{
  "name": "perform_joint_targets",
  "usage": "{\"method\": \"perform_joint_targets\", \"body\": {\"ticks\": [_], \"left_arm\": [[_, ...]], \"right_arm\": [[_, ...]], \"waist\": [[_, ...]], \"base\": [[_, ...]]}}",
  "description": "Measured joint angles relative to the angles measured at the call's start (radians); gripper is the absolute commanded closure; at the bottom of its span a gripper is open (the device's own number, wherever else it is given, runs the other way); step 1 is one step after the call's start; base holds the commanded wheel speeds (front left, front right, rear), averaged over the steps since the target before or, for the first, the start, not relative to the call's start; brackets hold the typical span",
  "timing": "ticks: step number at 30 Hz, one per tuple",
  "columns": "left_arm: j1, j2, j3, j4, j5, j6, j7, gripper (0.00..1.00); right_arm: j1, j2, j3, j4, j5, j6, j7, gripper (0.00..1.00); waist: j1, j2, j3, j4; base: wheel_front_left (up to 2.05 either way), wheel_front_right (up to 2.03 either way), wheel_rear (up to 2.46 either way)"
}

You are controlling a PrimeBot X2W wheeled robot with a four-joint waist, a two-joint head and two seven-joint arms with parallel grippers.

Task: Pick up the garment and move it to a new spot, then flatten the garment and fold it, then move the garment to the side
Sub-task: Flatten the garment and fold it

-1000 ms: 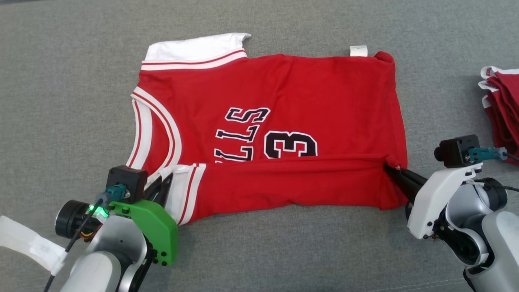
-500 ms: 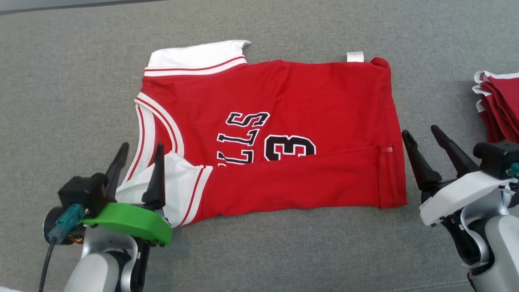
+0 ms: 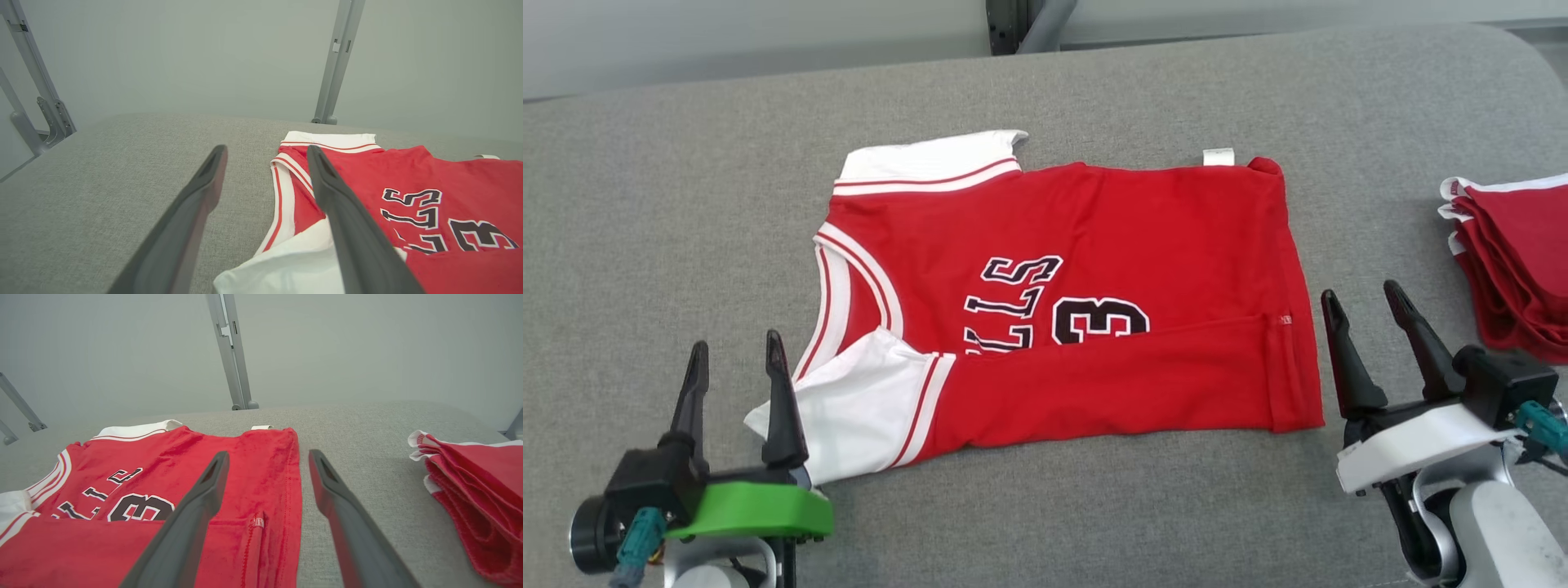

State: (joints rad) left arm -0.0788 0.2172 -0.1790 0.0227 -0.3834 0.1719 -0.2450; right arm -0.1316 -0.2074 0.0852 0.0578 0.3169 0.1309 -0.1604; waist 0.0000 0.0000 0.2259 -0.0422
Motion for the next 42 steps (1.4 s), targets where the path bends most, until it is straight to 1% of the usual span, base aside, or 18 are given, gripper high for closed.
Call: {"method": "perform_joint_targets", "body": {"ticks": [7,16,20,24,29,35,36,37,39,40,41,42], "left_arm": [[0.074,0.01,-0.008,0.023,0.0,-0.002,-0.002,0.0],[0.092,0.022,-0.035,0.059,-0.015,-0.02,0.064,0.0],[0.122,0.014,-0.044,0.102,-0.049,-0.03,0.091,0.0],[0.13,-0.003,-0.046,0.155,-0.077,-0.041,0.102,0.0],[0.089,-0.006,-0.046,0.216,-0.084,-0.055,0.094,0.0],[0.033,-0.006,-0.043,0.281,-0.113,-0.082,0.101,0.0],[0.024,-0.014,-0.035,0.299,-0.151,-0.108,0.116,0.0],[0.019,-0.019,-0.034,0.305,-0.174,-0.121,0.125,0.0],[0.005,-0.013,-0.036,0.32,-0.177,-0.136,0.14,0.0],[-0.002,-0.012,-0.037,0.325,-0.18,-0.142,0.142,0.27],[-0.007,-0.013,-0.037,0.331,-0.186,-0.147,0.143,0.58],[-0.013,-0.013,-0.037,0.336,-0.19,-0.154,0.147,1.0]], "right_arm": [[0.052,0.022,-0.002,0.023,-0.012,0.0,-0.004,0.0],[0.072,0.03,-0.005,0.043,-0.011,0.0,0.012,0.0],[0.108,0.038,-0.007,0.084,-0.002,0.0,0.021,0.0],[0.112,0.047,-0.004,0.143,0.008,0.0,0.018,0.0],[0.067,0.05,0.02,0.212,0.032,0.0,0.004,0.0],[0.014,0.05,0.06,0.299,0.059,0.0,-0.003,0.0],[-0.004,0.05,0.077,0.323,0.066,0.0,-0.011,0.0],[-0.011,0.05,0.083,0.334,0.075,0.0,-0.016,0.0],[-0.026,0.049,0.095,0.357,0.09,0.0,-0.019,0.0],[-0.031,0.049,0.099,0.365,0.098,0.0,-0.025,0.1],[-0.039,0.049,0.103,0.375,0.106,0.0,-0.026,0.41],[-0.045,0.047,0.108,0.384,0.111,0.0,-0.026,0.78]], "waist": [[0.0,0.0,-0.057,-0.012],[0.0,0.0,-0.082,-0.012],[0.0,0.0,-0.072,-0.01],[0.0,0.0,-0.048,-0.006],[0.0,0.0,-0.009,-0.003],[0.0,0.0,0.028,-0.001],[0.0,0.0,0.036,-0.003],[-0.0001,0.0,0.04,-0.003],[0.0,0.0,0.046,-0.004],[0.0,0.0,0.048,-0.004],[0.0,0.0,0.05,-0.005],[0.0,0.0,0.051,-0.005]], "base": [[0.0,0.0,0.0],[0.0,0.0,0.0],[0.0,0.0,0.0],[0.0,0.0,0.0],[0.0,0.0,0.0],[0.0,0.0,0.0],[0.0,0.0,0.0],[0.0,0.0,0.0],[0.0,0.0,0.0],[0.0,0.0,0.0],[0.0,0.0,0.0],[0.0,0.0,0.0]]}}
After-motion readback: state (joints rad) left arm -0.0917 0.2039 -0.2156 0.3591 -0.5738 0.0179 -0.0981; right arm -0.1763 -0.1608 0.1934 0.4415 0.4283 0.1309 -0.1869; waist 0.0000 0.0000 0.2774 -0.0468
